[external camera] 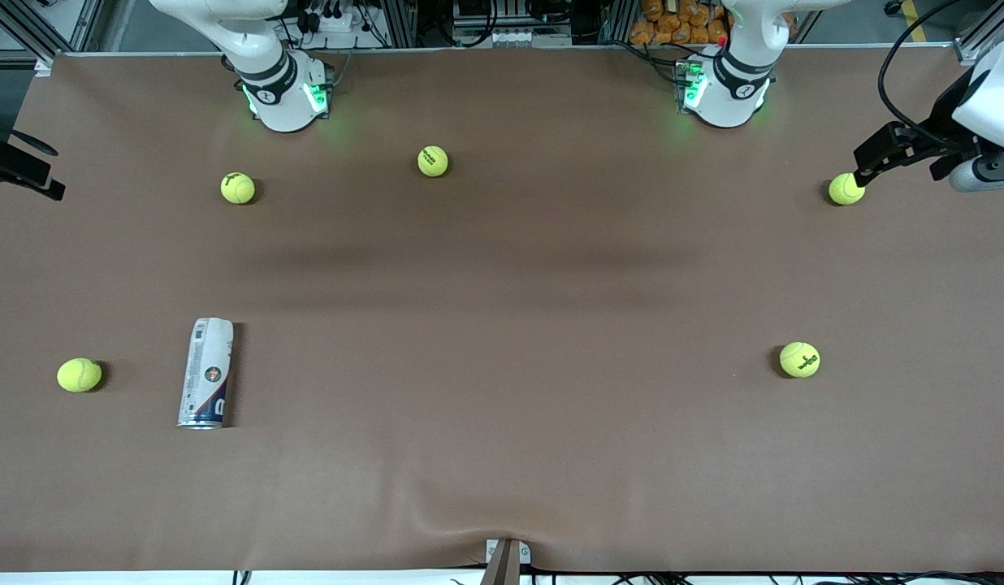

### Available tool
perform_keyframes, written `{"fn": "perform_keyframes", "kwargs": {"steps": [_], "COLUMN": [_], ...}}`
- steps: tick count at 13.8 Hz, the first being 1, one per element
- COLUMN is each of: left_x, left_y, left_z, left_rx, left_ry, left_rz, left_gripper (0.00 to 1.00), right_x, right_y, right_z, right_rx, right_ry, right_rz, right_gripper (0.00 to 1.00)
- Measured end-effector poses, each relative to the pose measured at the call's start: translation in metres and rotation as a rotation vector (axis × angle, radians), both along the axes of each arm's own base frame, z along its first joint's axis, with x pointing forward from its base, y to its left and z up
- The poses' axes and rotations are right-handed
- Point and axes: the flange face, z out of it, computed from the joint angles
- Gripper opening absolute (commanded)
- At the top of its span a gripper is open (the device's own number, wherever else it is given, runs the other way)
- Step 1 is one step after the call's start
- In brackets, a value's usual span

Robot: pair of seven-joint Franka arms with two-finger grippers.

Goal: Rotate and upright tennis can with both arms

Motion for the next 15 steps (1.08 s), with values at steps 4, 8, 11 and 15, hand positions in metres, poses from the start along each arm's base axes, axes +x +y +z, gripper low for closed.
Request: {"fn": "perform_keyframes", "kwargs": {"steps": [4, 8, 11, 15], "left_x": [0.0, 0.0, 0.0, 0.001], "left_y": [0.008, 0.009, 0.012, 0.012], "left_z": [0.002, 0.002, 0.0, -0.002], "left_rx": [-0.025, -0.025, -0.025, -0.025], "left_ry": [0.001, 0.003, 0.008, 0.016], "left_rz": [0.019, 0.021, 0.025, 0.025], "left_gripper": [1.0, 1.0, 1.0, 1.0], "right_x": [0.001, 0.013, 0.048, 0.106], "right_y": [0.0, -0.001, -0.005, -0.011], "right_z": [-0.002, -0.029, -0.102, -0.23], "right_rx": [0.0, 0.002, 0.001, -0.015], "right_ry": [0.006, 0.058, 0.144, 0.18], "right_rz": [0.0, 0.0, -0.006, 0.017], "right_gripper": [1.0, 1.0, 1.0, 1.0]}}
